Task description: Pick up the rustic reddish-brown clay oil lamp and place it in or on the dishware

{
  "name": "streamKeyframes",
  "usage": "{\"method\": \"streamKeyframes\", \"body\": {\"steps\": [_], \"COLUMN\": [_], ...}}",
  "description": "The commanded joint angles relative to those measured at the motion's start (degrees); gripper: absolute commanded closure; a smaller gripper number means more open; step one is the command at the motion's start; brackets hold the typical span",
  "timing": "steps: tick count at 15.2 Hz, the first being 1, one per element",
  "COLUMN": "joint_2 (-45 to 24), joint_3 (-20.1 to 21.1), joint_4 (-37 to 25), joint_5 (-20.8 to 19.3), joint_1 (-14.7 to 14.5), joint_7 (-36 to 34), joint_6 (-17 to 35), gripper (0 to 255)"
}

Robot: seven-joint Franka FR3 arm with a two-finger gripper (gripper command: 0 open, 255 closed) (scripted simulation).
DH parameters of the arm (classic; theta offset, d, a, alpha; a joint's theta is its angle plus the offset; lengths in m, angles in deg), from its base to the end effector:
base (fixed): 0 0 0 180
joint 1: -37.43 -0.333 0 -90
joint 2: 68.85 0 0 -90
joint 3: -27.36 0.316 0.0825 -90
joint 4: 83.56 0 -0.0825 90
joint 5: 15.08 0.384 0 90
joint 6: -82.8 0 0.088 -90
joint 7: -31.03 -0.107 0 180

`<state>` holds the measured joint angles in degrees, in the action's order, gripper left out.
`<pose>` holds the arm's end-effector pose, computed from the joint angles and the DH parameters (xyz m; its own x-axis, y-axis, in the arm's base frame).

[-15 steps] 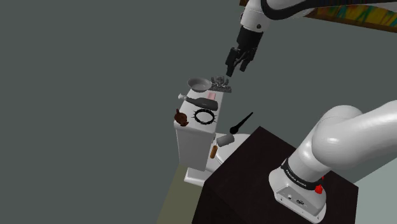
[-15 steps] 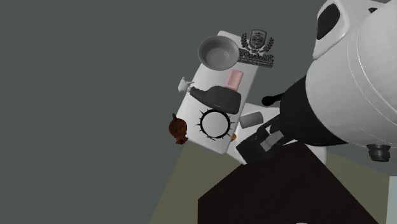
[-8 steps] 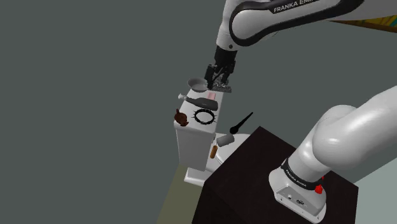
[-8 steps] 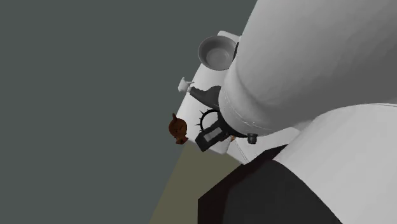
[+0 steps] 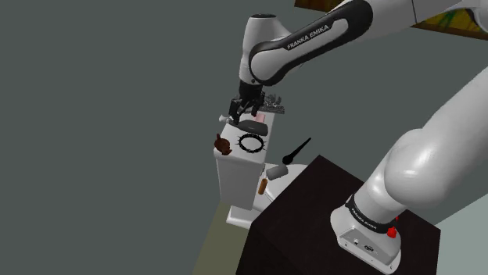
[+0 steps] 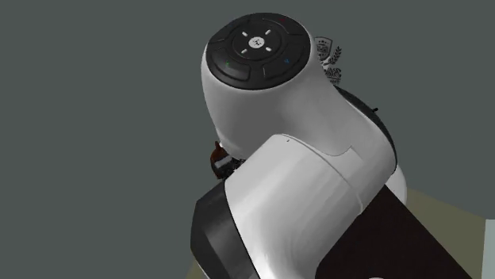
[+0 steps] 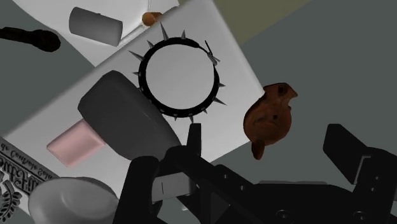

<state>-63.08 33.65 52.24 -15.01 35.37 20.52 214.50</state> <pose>0.4833 0.0711 0.3672 0.9988 -0.0388 0.0299 -0.0390 -0.9992 0.0047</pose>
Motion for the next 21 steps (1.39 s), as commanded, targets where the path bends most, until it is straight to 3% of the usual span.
{"method": "streamKeyframes", "body": {"steps": [1, 10, 21], "joint_2": [-4.83, -24.49, -29.07], "joint_3": [0.62, 0.74, 0.03], "joint_4": [-2.32, -14.22, -14.05], "joint_5": [-1.1, -6.75, -7.92], "joint_1": [-0.26, -2.9, -3.26], "joint_7": [-1.73, -8.79, -9.59], "joint_6": [2.23, 8.25, 12.96], "gripper": [0, 0, 0]}}
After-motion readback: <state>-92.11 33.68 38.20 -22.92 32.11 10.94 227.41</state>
